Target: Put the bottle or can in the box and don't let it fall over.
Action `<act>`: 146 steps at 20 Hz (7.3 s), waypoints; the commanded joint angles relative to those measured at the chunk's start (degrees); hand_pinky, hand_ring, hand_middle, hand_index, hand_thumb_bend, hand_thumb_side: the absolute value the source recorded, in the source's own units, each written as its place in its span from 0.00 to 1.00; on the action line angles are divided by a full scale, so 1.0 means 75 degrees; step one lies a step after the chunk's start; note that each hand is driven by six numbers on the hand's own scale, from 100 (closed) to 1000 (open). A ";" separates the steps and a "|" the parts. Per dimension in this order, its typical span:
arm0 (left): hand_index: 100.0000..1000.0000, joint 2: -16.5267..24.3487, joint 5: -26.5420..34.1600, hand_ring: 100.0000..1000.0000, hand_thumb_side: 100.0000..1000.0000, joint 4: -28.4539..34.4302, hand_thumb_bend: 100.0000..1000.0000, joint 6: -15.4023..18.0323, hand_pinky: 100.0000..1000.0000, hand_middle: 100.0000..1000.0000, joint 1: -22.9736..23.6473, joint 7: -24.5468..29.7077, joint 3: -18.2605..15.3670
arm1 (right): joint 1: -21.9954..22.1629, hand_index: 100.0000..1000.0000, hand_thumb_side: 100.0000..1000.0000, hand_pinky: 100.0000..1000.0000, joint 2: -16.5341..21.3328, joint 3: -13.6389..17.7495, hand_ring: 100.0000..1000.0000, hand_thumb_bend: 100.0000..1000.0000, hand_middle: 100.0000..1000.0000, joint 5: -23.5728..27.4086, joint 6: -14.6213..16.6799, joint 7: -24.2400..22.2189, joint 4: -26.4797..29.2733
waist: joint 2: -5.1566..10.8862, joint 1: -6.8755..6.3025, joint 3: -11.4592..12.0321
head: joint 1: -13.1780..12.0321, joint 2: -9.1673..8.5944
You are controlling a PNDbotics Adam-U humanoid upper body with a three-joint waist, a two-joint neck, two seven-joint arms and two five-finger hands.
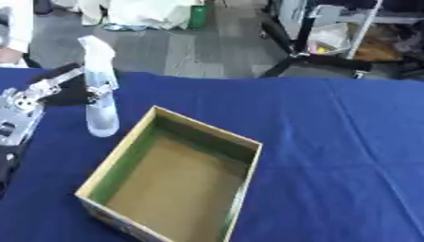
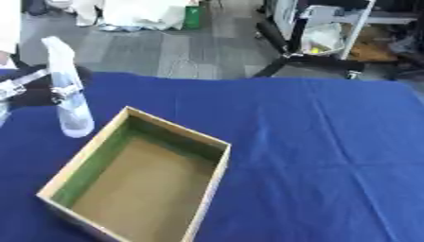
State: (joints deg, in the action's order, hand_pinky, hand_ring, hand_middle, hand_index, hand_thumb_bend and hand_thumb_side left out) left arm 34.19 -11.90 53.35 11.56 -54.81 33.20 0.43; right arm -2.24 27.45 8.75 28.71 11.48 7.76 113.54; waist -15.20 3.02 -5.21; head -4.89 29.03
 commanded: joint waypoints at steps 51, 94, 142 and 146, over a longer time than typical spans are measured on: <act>0.17 -0.0212 0.1404 0.30 0.56 -0.1354 0.00 -0.0972 1.00 0.18 0.0091 -0.0364 -0.0476 | -0.0046 1.00 0.48 0.97 -0.0029 0.0119 1.00 0.00 1.00 0.0031 -0.0012 0.0100 0.0140 | 0.0078 0.0087 -0.0042 | -0.0027 -0.0212; 0.02 -0.0934 0.5276 0.22 0.64 0.5875 0.00 -0.1739 1.00 0.01 0.0389 -0.1183 0.1002 | 0.0037 1.00 0.47 0.97 0.0195 0.0197 1.00 0.00 1.00 0.0279 0.0064 0.0184 0.0140 | 0.0297 -0.0037 0.0098 | 0.0330 0.0370; 0.96 -0.1822 0.1810 1.00 0.77 0.4726 0.19 0.2044 1.00 0.98 0.1874 0.1163 0.1765 | 0.0053 1.00 0.47 0.97 0.0134 0.0223 1.00 0.00 1.00 0.0270 0.0073 0.0289 0.0140 | 0.0297 -0.0112 0.0071 | 0.0376 0.0313; 0.95 -0.1752 0.1390 1.00 0.78 0.4958 0.16 0.1875 1.00 0.96 0.1890 0.1073 0.1605 | 0.0079 1.00 0.47 0.97 0.0158 0.0240 1.00 0.00 1.00 0.0299 0.0085 0.0311 0.0140 | 0.0336 -0.0126 0.0073 | 0.0397 0.0324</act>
State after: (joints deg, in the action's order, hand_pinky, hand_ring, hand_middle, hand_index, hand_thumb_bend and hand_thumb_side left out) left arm 19.76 -0.62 88.81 24.25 -39.83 39.64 13.37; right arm -1.45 26.95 9.84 30.63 12.08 9.82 113.54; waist -14.13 2.09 -4.63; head -2.14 31.64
